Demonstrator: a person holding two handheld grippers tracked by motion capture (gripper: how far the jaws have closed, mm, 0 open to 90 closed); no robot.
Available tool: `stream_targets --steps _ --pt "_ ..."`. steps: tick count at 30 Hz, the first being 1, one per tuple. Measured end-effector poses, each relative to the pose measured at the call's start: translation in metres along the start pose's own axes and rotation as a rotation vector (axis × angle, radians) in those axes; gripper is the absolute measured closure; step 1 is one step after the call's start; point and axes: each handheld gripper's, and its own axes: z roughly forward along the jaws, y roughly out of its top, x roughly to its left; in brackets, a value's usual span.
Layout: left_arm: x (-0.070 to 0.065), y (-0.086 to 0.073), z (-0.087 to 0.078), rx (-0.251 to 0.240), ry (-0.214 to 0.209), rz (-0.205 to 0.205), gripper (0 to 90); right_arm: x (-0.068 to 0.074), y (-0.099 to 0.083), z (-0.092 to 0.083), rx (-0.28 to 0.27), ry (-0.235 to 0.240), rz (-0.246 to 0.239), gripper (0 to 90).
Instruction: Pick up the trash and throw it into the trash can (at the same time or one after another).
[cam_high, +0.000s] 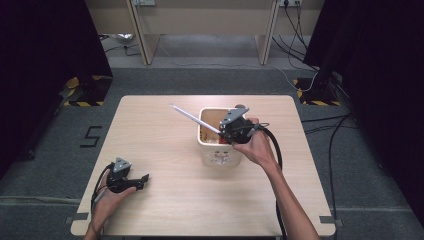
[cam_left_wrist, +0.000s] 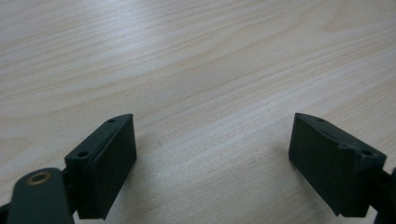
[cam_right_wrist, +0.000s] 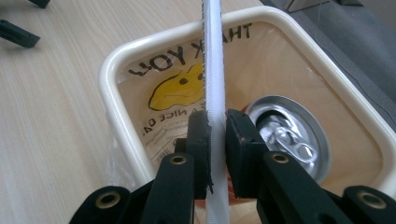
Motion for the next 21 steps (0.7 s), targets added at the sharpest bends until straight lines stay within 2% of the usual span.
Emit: stream_targets --steps 7,9,10,11,12,13,15,17,21 --pt "0.0 0.0 0.0 0.0 -0.001 -0.002 14.5 0.003 0.004 0.014 -0.001 0.011 -0.004 77.7" --pt "0.0 0.0 0.0 0.0 -0.001 -0.002 14.5 0.006 0.005 0.015 0.0 0.026 -0.007 71.9" --pt "0.0 0.0 0.0 0.0 -0.001 -0.002 14.5 0.006 0.006 0.014 -0.008 0.024 -0.001 66.4" --pt "0.0 0.0 0.0 0.0 -0.001 -0.002 14.5 0.007 0.007 0.012 -0.018 0.02 0.01 65.3" --pt "0.0 0.0 0.0 0.0 -0.001 -0.002 14.5 0.007 0.008 0.01 -0.026 0.023 0.009 65.4" --pt "0.0 0.0 0.0 0.0 -0.001 -0.002 14.5 0.006 0.01 0.007 -0.027 0.029 -0.007 71.4" --pt "0.0 0.0 0.0 0.001 -0.001 -0.001 14.5 0.006 0.011 0.007 -0.017 0.027 -0.007 72.8" --pt "0.0 0.0 0.0 0.001 -0.001 -0.002 14.5 0.004 0.013 0.01 0.001 0.019 -0.017 77.7" --pt "0.0 0.0 0.0 0.001 -0.001 -0.002 14.5 0.002 0.018 0.021 0.027 0.019 -0.013 80.0"
